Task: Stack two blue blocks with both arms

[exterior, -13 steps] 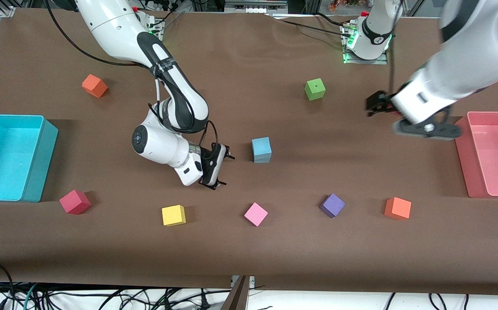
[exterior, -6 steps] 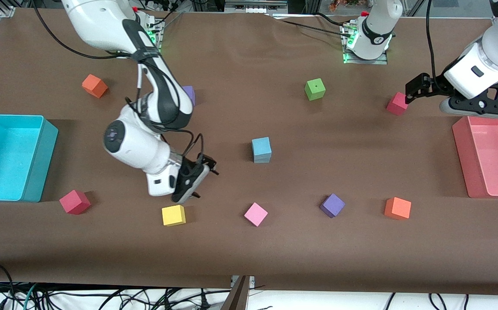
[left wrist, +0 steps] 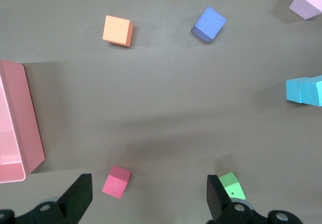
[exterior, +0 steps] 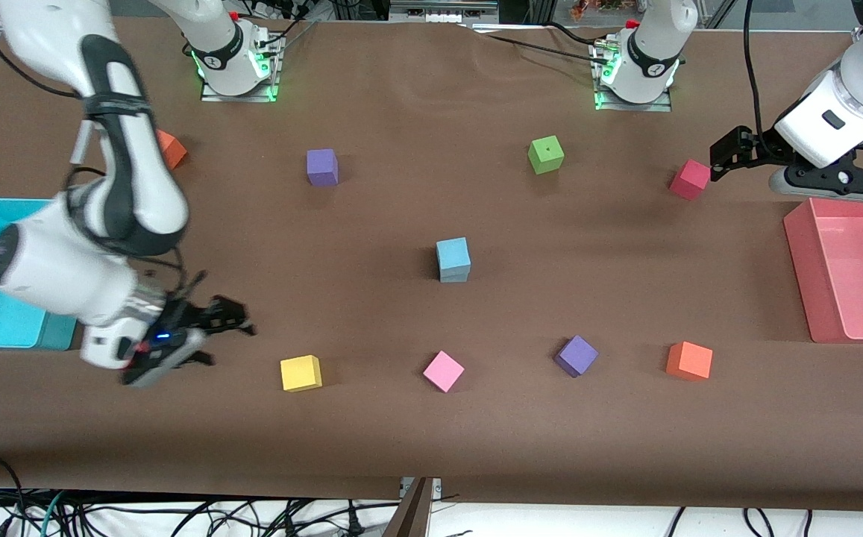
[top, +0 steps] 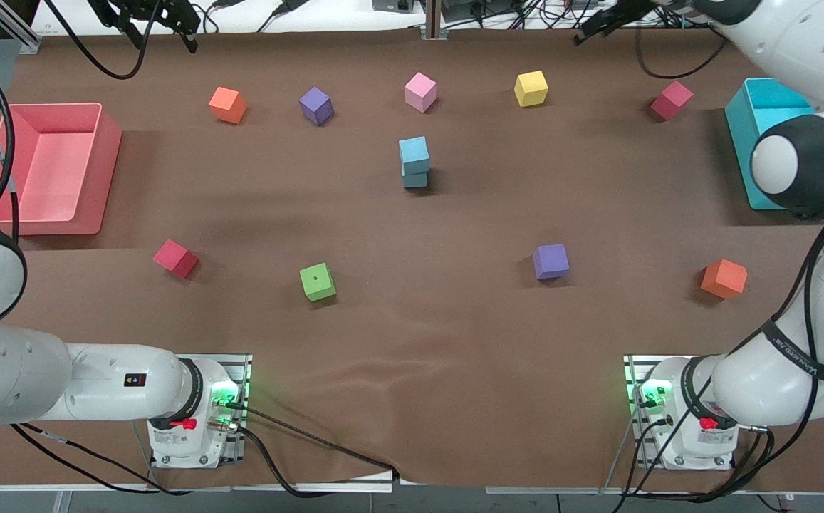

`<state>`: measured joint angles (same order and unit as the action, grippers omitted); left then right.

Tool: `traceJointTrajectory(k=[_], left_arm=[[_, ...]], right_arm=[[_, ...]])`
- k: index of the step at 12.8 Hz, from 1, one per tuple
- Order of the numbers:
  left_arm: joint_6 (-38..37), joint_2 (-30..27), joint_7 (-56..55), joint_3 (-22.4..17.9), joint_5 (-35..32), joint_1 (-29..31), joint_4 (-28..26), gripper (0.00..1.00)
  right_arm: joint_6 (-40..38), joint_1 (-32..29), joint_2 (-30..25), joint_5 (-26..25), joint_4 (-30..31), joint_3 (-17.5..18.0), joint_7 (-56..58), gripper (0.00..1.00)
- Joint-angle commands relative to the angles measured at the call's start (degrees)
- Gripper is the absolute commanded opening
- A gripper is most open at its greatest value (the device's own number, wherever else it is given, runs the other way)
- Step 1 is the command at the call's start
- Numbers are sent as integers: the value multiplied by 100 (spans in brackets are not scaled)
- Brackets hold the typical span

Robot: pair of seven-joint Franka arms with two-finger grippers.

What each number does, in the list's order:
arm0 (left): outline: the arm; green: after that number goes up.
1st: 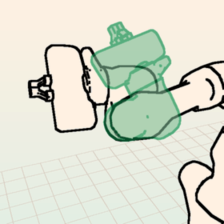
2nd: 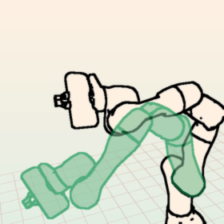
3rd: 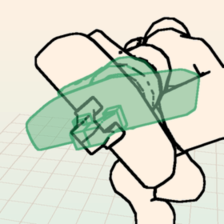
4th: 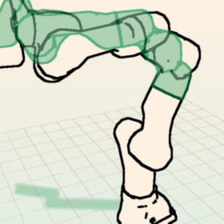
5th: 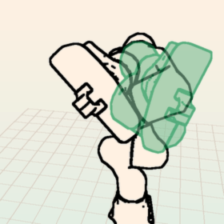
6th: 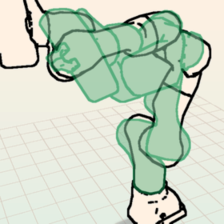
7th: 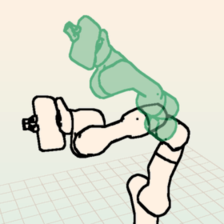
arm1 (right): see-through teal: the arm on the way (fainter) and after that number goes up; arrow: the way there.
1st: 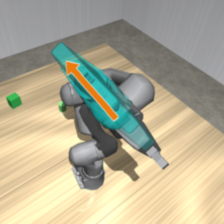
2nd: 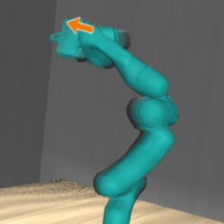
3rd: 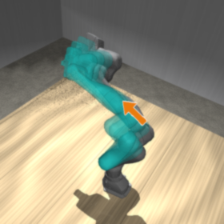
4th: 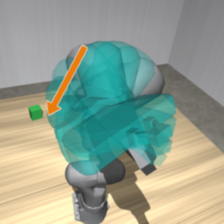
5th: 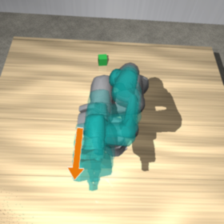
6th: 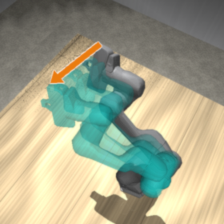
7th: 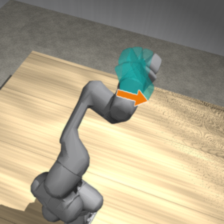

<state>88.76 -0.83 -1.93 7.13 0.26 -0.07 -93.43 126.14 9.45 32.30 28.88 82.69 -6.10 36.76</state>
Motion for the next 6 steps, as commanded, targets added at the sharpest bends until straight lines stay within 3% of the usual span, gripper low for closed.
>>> traceJointTrajectory(k=[1, 4, 6], left_arm=[[-209, 126, 131, 25, -88, 51, 314, 100], [-236, 206, 131, 60, -131, 34, 483, 100], [-263, 206, 114, 43, -88, 43, 509, 100]], right_arm=[[86, -277, -538, -224, 352, -128, -142, 100], [-291, -514, -917, -1260, 493, -181, -780, 100], [-686, -576, -1198, -1419, 537, -181, -2200, 100]])
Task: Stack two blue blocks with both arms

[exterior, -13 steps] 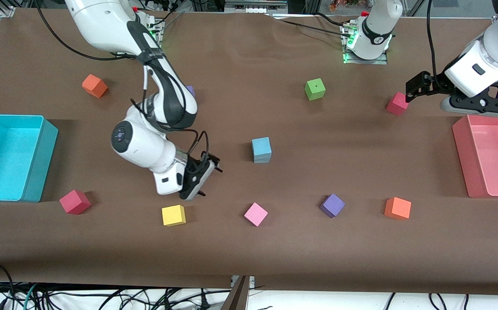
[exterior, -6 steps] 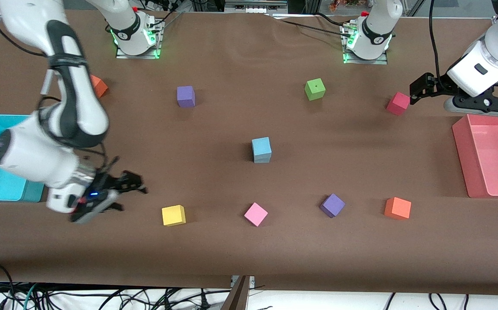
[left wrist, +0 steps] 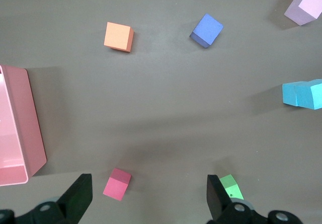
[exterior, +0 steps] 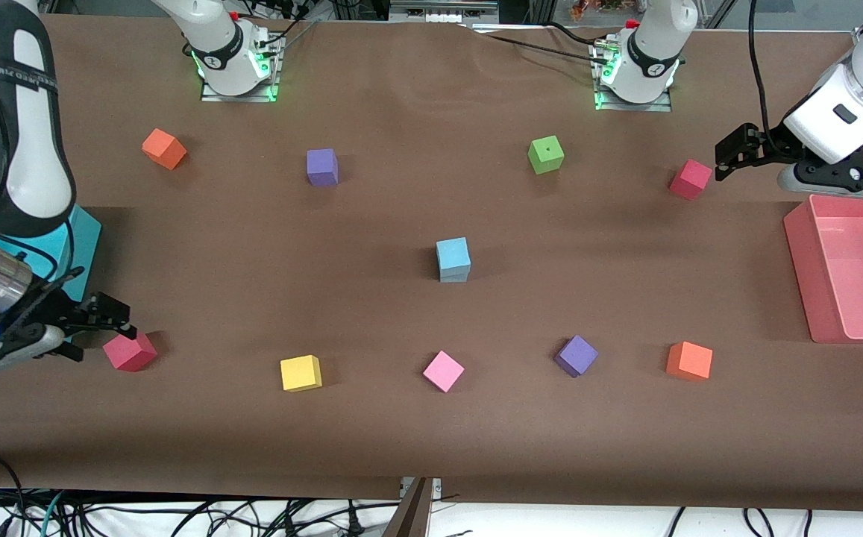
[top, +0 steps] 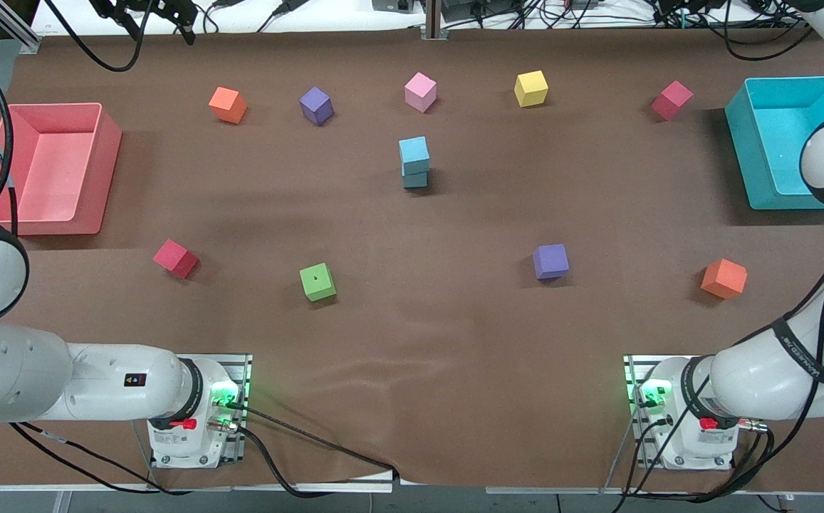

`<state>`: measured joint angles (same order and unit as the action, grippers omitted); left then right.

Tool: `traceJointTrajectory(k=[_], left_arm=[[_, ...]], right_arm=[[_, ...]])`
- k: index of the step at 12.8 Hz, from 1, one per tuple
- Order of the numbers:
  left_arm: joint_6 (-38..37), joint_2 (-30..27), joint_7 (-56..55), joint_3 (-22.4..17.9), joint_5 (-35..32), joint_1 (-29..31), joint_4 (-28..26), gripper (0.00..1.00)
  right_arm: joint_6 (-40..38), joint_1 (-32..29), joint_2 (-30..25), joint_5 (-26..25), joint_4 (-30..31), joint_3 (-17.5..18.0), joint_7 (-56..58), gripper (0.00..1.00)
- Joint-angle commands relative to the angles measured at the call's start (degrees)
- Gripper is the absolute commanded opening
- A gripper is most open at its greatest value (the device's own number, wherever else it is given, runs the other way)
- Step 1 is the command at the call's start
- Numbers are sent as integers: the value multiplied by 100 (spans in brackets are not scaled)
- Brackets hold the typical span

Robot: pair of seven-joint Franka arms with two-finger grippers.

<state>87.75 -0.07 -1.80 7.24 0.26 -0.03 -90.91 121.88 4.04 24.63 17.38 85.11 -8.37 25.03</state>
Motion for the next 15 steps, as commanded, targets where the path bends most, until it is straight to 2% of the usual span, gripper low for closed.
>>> traceJointTrajectory(k=[1, 2, 4, 7, 9, 11, 15], left_arm=[[-162, 130, 110, 40, -70, 47, 266, 100], [-162, 130, 75, 14, -62, 56, 275, 100], [-171, 121, 84, 14, -18, 56, 284, 100], [-171, 139, 119, 14, 176, 56, 302, 100], [-223, 139, 66, 5, 141, 134, 293, 100], [-206, 139, 75, 5, 211, 231, 302, 100], [-197, 139, 66, 14, 194, 240, 293, 100]], right_arm=[[-418, -34, -590, -619, 313, 63, -1697, 100], [-689, -34, -722, -909, 313, 98, -2269, 100], [-1182, -52, -924, -1105, 313, 90, -2967, 100], [-1412, -219, -1389, -1780, 777, 142, -3031, 100], [-1430, -263, -1881, -1817, 1348, 239, -3040, 100], [-1500, -263, -2058, -1817, 1263, 248, -2987, 100], [-2474, -448, -1988, -1712, 771, 257, -2908, 100]])
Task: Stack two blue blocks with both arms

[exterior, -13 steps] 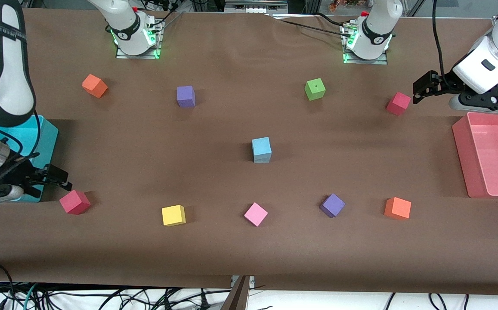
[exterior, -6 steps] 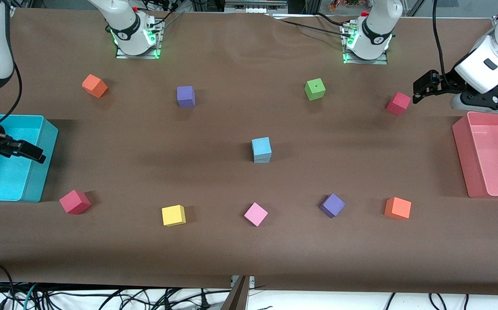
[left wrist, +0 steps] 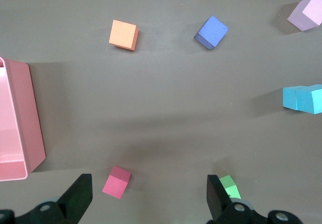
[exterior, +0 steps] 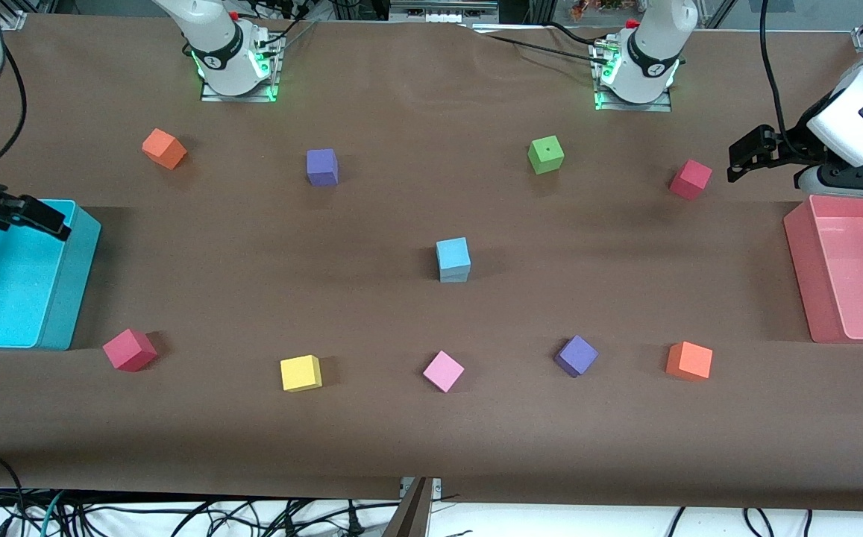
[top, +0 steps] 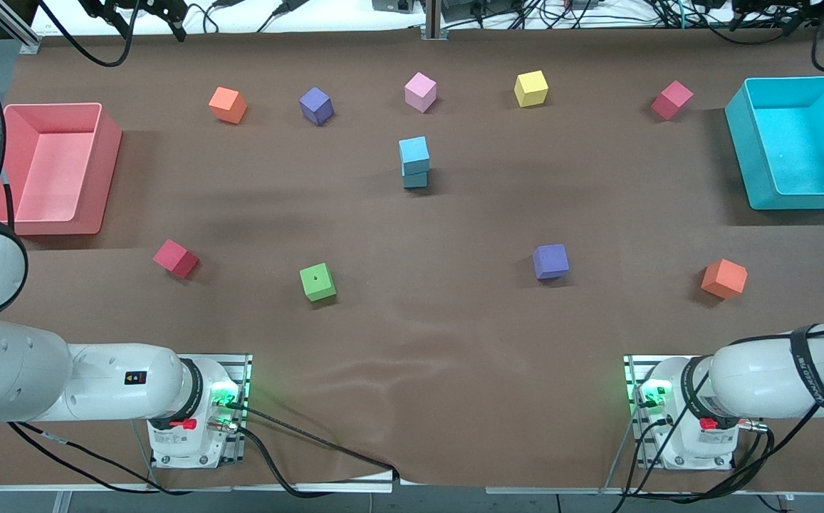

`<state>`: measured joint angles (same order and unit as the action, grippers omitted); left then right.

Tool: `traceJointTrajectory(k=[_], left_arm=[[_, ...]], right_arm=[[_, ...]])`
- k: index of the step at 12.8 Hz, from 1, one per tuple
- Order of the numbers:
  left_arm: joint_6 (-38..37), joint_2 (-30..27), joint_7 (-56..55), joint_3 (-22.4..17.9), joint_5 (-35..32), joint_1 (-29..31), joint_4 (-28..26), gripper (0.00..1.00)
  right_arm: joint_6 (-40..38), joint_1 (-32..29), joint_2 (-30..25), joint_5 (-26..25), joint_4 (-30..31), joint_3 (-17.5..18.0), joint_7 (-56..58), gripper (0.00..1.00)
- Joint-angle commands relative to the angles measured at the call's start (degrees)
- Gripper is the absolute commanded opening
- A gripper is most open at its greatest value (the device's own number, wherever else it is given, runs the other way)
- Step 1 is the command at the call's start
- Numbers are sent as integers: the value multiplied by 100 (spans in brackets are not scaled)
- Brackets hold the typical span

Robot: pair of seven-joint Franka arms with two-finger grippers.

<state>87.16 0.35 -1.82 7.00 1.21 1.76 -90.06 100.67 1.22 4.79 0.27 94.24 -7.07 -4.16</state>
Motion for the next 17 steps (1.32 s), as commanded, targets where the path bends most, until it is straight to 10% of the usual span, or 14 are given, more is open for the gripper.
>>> traceJointTrajectory(k=[1, 17], left_arm=[[-147, 106, 68, 73, 90, 53, 208, 100], [-323, 97, 77, 38, 63, 62, 208, 100]], right_arm=[[-503, -157, -4, -10, -186, 127, 117, 100], [-962, -149, 233, 17, -626, 118, 531, 100]])
